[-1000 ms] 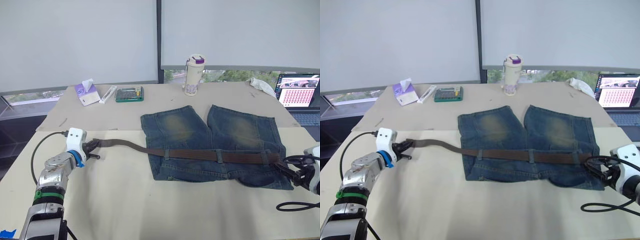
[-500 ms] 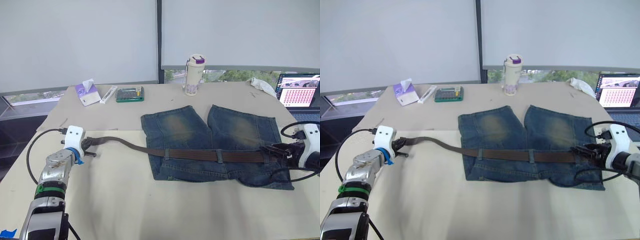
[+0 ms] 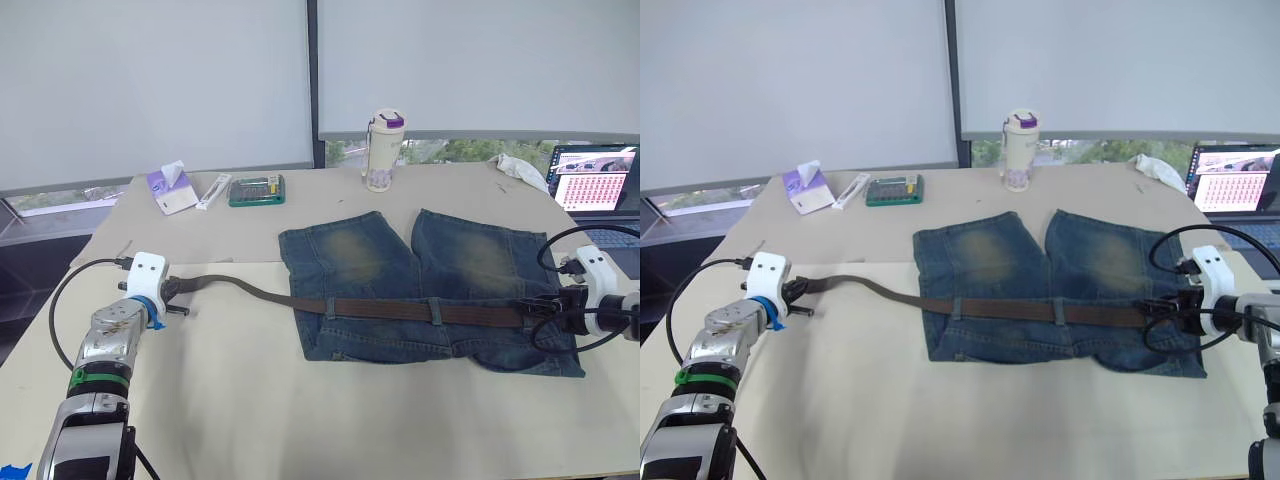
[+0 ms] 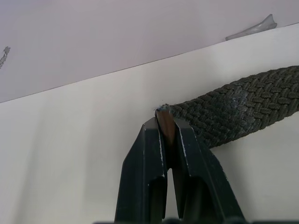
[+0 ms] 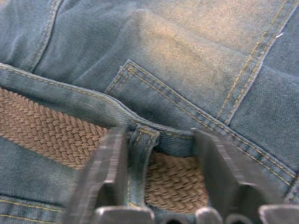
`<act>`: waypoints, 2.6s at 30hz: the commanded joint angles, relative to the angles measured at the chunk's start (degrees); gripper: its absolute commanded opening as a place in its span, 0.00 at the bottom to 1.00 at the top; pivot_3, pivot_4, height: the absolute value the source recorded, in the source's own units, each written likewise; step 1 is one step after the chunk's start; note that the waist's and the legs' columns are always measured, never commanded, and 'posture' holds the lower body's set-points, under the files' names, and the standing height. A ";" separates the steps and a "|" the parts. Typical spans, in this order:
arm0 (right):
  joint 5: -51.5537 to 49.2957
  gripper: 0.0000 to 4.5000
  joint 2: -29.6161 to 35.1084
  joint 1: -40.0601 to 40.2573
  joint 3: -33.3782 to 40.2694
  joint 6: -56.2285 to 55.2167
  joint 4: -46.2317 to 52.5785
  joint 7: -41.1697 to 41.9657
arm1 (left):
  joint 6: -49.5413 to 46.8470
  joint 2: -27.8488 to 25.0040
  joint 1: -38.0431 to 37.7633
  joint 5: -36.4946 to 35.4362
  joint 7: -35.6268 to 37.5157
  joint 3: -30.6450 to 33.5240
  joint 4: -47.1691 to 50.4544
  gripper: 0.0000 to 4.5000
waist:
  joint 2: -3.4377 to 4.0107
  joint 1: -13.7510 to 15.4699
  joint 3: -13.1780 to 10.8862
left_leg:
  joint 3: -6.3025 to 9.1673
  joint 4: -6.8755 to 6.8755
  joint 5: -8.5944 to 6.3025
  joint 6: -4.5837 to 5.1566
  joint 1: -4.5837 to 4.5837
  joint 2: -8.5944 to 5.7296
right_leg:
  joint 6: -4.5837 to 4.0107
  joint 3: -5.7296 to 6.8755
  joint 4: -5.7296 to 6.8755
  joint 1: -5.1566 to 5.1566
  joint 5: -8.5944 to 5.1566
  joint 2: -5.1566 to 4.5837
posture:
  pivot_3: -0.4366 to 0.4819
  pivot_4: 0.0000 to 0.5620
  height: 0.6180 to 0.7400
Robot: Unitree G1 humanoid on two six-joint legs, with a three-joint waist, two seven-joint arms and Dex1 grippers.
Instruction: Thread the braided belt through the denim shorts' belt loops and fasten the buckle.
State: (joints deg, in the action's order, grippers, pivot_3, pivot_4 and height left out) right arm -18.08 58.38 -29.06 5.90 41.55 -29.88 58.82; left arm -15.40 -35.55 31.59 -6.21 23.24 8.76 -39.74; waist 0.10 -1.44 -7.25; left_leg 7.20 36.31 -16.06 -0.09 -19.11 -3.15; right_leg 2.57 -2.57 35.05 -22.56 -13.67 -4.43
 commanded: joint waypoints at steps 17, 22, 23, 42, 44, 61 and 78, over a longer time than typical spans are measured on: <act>-4.26 0.00 -0.72 4.95 7.45 5.60 13.19 -3.01 | 14.41 2.54 6.19 -2.26 22.67 -6.88 6.26 0.82 | -0.19 1.30 -0.07 | -0.02 0.09 0.18 -0.25 -0.57 -0.06 | -0.20 0.04 0.01 -0.56 0.25 -0.04 | 0.48 0.27 1.00; -4.59 0.00 -1.44 6.25 7.91 5.55 15.07 -3.69 | 2.75 8.28 5.49 -11.27 39.78 -13.59 18.58 0.82 | -0.18 1.10 -0.07 | -0.18 0.20 0.18 -0.21 -0.73 -0.03 | -0.18 0.04 0.01 -0.57 0.27 0.00 | 0.48 0.27 1.00; -4.67 0.00 -1.51 6.31 7.94 5.55 15.17 -3.86 | 2.46 9.40 6.52 -10.84 39.84 -14.23 17.78 0.82 | -0.18 1.01 -0.07 | -0.25 0.21 0.17 -0.20 -0.74 -0.02 | -0.18 0.04 0.02 -0.57 0.27 0.02 | 0.48 0.27 1.00; -5.48 0.00 -0.78 9.53 10.99 5.37 17.10 -5.95 | 19.00 20.79 23.45 4.71 47.09 -23.03 -20.88 0.42 | -0.44 0.69 -0.22 | -0.58 0.53 0.13 -0.07 -0.70 -0.13 | -0.18 0.10 0.08 -0.46 0.29 0.11 | 0.48 0.27 1.00; -5.58 0.00 -0.78 9.65 11.07 5.42 17.18 -6.00 | 17.32 21.37 23.51 2.76 51.39 -21.89 -19.79 0.28 | -0.44 0.72 -0.22 | -0.59 0.53 0.13 -0.07 -0.71 -0.13 | -0.18 0.10 0.09 -0.47 0.29 0.12 | 0.48 0.27 1.00; -5.23 0.00 -3.17 5.37 8.80 3.52 15.76 -7.50 | 23.18 19.50 27.43 7.06 42.28 -18.86 -26.22 0.01 | -0.46 0.49 -0.23 | -0.66 0.61 0.12 -0.04 -0.64 -0.11 | -0.18 0.06 0.22 -0.47 0.30 0.12 | 0.48 0.27 1.00; -3.77 0.00 -14.29 -8.80 10.91 -20.54 7.36 -9.31 | 32.62 18.98 39.69 7.34 25.56 -9.47 -34.38 0.28 | -0.26 0.99 -0.12 | -0.79 0.67 0.14 -0.06 -0.75 -0.21 | -0.15 0.02 0.69 -0.68 0.33 0.02 | 0.48 0.27 1.00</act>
State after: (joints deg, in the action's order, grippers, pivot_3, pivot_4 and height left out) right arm -19.24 42.73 -39.15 12.87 24.80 -27.62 47.56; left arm 14.47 -15.53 69.38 4.70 44.44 -4.02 -76.21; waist -0.17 -0.45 -7.37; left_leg 6.41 36.99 -15.92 -0.14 -19.86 -3.37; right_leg 2.42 -2.55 35.75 -23.24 -13.33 -4.42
